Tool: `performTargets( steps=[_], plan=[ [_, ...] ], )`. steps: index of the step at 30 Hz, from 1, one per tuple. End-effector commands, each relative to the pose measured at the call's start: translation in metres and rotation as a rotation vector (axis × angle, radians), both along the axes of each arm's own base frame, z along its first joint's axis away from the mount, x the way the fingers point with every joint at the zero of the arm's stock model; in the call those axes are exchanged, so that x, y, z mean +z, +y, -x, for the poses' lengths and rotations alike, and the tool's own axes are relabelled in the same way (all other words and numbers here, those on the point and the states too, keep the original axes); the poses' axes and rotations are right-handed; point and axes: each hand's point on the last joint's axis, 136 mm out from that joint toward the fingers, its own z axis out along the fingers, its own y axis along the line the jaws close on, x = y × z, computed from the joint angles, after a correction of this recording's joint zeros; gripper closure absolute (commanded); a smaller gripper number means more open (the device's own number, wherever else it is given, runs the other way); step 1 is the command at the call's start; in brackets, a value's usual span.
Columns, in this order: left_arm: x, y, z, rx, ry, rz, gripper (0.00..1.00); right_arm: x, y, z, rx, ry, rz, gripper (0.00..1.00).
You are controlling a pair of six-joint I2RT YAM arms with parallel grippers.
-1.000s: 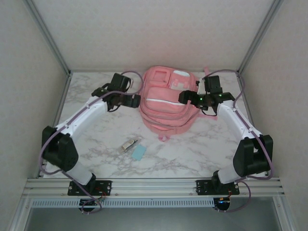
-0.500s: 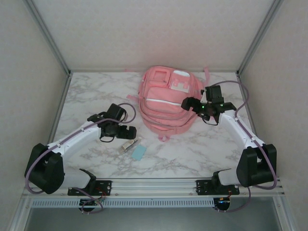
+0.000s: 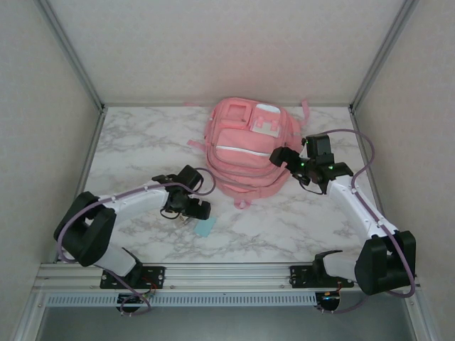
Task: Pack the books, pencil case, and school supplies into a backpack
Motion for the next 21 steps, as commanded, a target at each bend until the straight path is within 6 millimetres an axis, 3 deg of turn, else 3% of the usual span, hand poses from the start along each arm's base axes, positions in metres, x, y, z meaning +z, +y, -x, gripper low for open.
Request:
performTargets(
  steps=[1,11,18,21],
  plan=[
    [-0.009,0.007,-0.007,0.010,-0.018,-0.068,0.05,0.001,-0.005,0.003,-0.031,-0.015,0.021,0.01],
    [-0.026,0.018,-0.009,0.041,0.003,-0.144,0.31,0.005,-0.011,0.007,-0.043,-0.039,0.043,0.01],
    [-0.018,0.019,-0.017,0.077,-0.026,-0.145,0.52,0.006,-0.009,0.009,-0.029,-0.044,0.036,0.01],
    [-0.004,0.015,-0.030,0.132,-0.067,-0.113,0.56,0.014,0.006,0.009,0.043,-0.084,-0.008,0.01]
  ],
)
